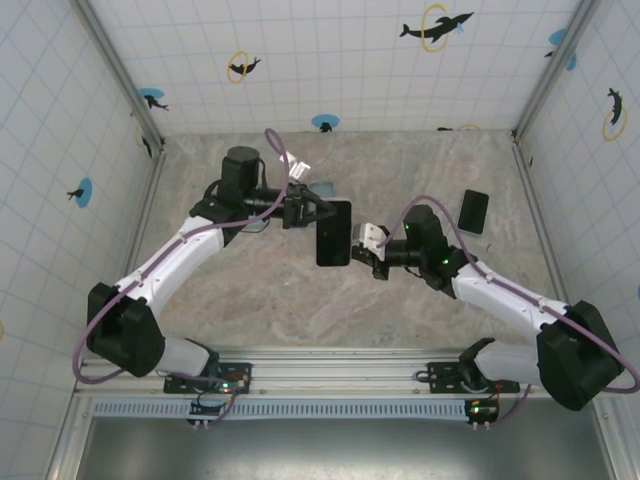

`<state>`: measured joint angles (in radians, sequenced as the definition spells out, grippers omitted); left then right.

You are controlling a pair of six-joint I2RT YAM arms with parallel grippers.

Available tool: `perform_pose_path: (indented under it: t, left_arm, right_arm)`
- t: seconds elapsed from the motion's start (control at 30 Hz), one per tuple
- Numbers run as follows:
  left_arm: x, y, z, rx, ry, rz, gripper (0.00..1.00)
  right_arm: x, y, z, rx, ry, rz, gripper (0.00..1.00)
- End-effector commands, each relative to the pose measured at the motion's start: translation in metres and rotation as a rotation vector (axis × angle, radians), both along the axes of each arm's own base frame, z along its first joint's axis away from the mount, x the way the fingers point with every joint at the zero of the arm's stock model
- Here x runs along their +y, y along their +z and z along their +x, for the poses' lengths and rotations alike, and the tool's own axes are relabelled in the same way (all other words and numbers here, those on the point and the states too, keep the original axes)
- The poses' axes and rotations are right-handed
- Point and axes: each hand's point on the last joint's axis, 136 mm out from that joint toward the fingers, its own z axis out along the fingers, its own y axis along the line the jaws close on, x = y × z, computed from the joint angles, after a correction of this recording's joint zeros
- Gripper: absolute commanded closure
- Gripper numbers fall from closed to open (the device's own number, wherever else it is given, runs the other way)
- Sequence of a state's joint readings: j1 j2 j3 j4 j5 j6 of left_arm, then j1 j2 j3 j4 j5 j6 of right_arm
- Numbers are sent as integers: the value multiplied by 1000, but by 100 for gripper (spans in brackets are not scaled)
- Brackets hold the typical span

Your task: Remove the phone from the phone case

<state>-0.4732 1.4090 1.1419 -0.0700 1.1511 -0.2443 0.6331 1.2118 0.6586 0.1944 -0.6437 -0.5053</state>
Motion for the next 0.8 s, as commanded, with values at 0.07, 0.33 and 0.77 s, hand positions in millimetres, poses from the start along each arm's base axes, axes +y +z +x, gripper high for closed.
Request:
perform_pose_path:
  t: [0.07, 0.33, 0.77]
  left_arm:
    - [-2, 7, -8, 32, -34, -25, 100]
    - [2, 21, 1, -120, 19, -40, 100]
    - [5, 27, -9, -293, -37, -55, 100]
  right_arm:
    - [2, 34, 2, -93, 1, 112, 97]
    - [-8, 9, -7, 50, 39, 49, 76]
    - [-1, 3, -29, 213, 196, 59, 60]
